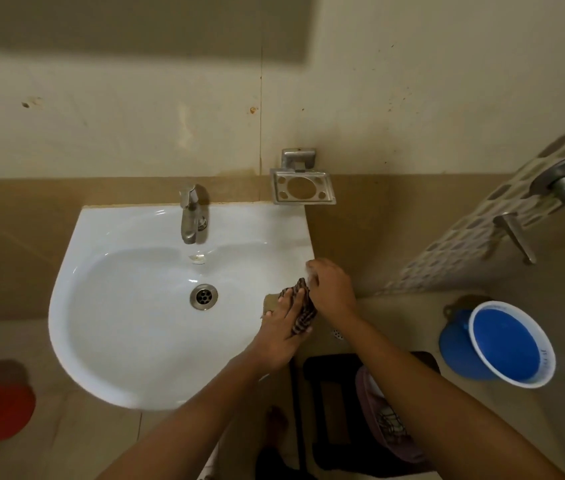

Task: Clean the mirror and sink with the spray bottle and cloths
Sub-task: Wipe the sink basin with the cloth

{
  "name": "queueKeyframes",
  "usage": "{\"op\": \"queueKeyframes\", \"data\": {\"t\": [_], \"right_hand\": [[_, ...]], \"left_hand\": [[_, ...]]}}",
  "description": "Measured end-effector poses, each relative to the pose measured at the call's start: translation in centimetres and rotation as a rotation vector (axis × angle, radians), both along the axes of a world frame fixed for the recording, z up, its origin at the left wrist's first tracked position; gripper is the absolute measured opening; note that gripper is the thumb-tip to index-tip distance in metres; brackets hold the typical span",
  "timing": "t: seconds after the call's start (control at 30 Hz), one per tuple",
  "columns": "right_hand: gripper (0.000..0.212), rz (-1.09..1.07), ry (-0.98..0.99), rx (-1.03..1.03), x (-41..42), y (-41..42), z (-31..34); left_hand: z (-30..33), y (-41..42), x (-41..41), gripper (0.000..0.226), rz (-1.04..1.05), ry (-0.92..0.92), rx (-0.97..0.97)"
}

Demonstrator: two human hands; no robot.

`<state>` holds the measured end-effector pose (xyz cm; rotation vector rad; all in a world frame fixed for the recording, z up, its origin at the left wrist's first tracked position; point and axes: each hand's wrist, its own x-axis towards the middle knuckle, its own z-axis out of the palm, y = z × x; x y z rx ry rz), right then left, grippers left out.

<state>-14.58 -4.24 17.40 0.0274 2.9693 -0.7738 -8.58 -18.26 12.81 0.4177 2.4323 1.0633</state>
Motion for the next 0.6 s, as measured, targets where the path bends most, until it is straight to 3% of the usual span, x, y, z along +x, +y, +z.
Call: {"op": "queueKeyframes", "data": {"t": [0.27, 0.6], "right_hand": [[0.04, 0.028, 0.01, 0.109, 5.8, -4.3, -0.4], [0.031, 0.138, 0.128, 0.134, 13.9, -10.1, -1.0]], "left_hand": [[2.4, -5.9, 5.1, 0.07, -0.161, -0.037, -0.152], [1.0, -13.7, 11.8, 0.072, -0.242, 0.499, -0.596]]}}
